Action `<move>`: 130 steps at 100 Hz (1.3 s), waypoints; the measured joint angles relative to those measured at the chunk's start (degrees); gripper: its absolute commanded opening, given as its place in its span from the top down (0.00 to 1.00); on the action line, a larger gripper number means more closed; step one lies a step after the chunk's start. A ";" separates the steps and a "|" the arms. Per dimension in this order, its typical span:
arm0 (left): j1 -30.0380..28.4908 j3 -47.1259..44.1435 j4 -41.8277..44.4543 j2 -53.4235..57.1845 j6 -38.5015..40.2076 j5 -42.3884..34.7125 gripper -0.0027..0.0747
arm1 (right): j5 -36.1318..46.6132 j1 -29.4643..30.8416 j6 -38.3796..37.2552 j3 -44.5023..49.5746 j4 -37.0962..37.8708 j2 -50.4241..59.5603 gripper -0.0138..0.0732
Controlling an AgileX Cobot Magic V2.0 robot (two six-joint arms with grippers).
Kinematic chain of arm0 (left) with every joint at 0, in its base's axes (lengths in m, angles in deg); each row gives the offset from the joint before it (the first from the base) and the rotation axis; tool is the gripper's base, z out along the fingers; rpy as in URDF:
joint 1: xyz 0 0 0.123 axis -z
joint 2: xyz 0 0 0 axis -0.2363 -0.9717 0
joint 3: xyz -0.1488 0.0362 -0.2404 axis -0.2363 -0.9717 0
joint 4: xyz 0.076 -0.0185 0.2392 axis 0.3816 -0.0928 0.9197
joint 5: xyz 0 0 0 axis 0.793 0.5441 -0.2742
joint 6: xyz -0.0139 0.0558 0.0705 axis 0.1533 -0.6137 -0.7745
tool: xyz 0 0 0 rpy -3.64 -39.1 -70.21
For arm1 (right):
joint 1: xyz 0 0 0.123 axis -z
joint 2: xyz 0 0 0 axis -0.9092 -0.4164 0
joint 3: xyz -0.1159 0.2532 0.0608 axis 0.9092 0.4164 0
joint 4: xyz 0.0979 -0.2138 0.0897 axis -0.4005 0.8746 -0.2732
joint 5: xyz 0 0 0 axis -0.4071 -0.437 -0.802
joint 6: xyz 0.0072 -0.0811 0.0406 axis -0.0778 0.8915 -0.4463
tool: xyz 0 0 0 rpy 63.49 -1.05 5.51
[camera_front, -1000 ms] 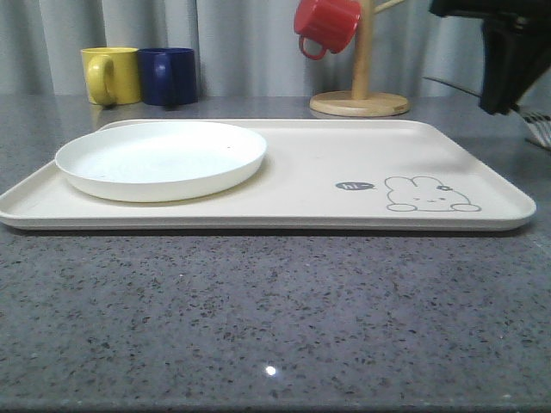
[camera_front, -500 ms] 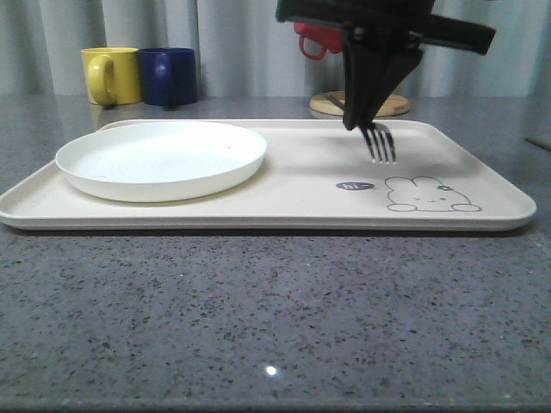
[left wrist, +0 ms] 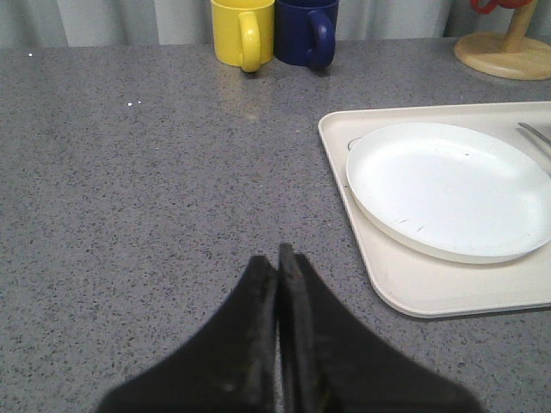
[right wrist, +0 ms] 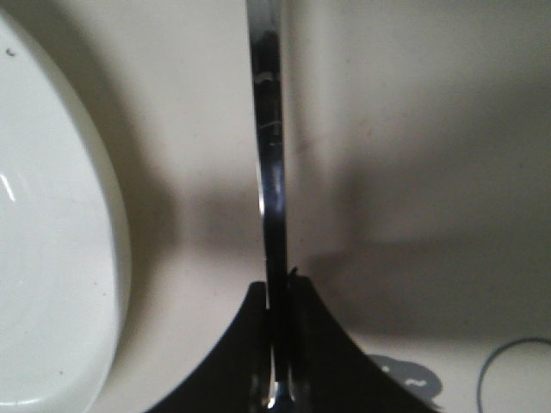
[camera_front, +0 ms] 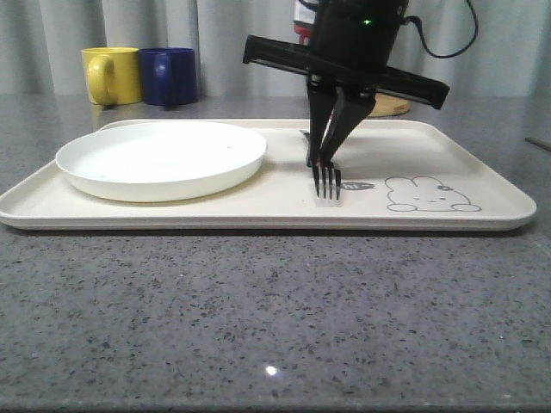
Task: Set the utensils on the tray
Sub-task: 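Carry the fork over the tray and lower it beside the plate, then open the right gripper, release the fork, and lift away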
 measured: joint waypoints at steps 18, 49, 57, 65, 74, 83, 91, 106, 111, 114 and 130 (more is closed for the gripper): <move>0.00 0.00 0.00 0.00 0.00 0.00 0.99 | 0.13 0.00 0.00 0.00 -0.21 -0.21 0.65; 0.00 0.00 0.00 0.00 0.00 0.00 0.99 | 0.49 0.00 0.00 -0.23 -0.25 -0.21 0.49; 0.00 0.00 0.00 0.00 0.00 0.00 0.99 | 0.49 0.00 -0.07 -0.54 -0.34 -0.10 0.49; 0.00 0.00 0.00 0.00 0.00 0.00 0.99 | 0.49 0.00 0.68 -0.65 -0.34 0.78 0.49; 0.00 0.00 0.00 0.00 0.00 0.00 0.99 | 0.35 0.00 2.85 -0.65 -0.21 2.68 0.49; 0.00 0.00 0.00 0.00 0.00 0.00 0.99 | -0.89 0.24 4.21 -0.78 1.19 4.89 0.49; 0.00 0.00 0.00 0.00 0.00 0.00 0.99 | -2.77 1.22 4.73 -0.89 3.40 6.70 0.50; 0.00 0.00 0.00 0.00 0.00 0.00 0.99 | -7.01 4.34 6.77 -0.89 9.12 8.85 0.50; 0.00 0.00 0.00 0.00 0.00 0.00 0.99 | -7.41 5.92 8.27 -0.89 10.34 9.56 0.50; 0.00 0.00 0.00 0.00 0.00 0.00 0.99 | -7.52 6.76 9.16 -0.89 10.34 9.85 0.50; 0.00 0.00 0.00 0.00 0.00 0.00 0.99 | -7.63 12.22 13.21 -0.89 11.38 10.47 0.50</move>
